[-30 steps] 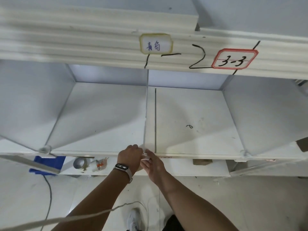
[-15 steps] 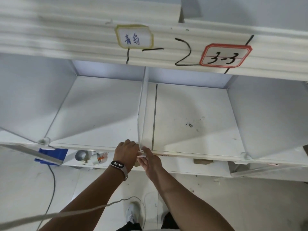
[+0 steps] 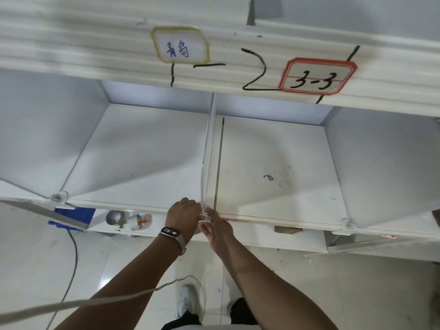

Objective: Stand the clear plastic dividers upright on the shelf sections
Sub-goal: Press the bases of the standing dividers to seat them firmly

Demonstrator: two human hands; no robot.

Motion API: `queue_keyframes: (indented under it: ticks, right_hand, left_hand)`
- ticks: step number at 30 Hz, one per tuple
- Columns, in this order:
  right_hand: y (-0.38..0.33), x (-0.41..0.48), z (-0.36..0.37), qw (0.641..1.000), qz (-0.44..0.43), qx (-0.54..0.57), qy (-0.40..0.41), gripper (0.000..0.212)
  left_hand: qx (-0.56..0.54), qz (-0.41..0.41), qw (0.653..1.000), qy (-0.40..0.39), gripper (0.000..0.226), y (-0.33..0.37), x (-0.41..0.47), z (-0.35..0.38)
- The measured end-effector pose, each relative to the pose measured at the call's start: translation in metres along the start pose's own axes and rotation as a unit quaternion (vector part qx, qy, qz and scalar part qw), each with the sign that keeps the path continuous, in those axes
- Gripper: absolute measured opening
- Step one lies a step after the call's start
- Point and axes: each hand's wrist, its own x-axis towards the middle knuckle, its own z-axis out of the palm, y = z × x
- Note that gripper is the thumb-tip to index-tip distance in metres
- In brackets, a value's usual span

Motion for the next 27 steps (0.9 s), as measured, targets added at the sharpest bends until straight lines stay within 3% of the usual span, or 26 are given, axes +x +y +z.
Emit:
queue_keyframes:
  ticks: [6,14,18,23,27]
  right_hand:
    - [-0.003,-0.003,-0.003,1.000,-0.007,-0.003,0.016,0.067]
    - [-0.004,-0.007,-0.003,0.999,-0.016,-0.026,0.025,0.043]
    - [-0.001,-0.001,-0.007,0.998,-0.036,-0.053,0.026,0.038]
    - [0.005,0.006,-0.011,0.992,-0.066,-0.076,0.071,0.042]
    - [0.012,0.006,-0.007,0.991,-0.088,-0.069,0.068,0.064]
  left_hand:
    - [-0.033,0.008,0.999,0.004,0.039,0.005,0.001,0.002]
    - [-0.025,0.012,0.999,0.018,0.038,0.001,0.004,0.009]
    - [-0.062,0.003,0.998,-0.028,0.011,0.000,0.004,0.009]
    - [-0.137,-0.016,0.988,-0.065,0.034,-0.008,-0.006,-0.004]
    - [-0.167,-0.018,0.982,-0.092,0.035,-0.030,-0.020,-0.010]
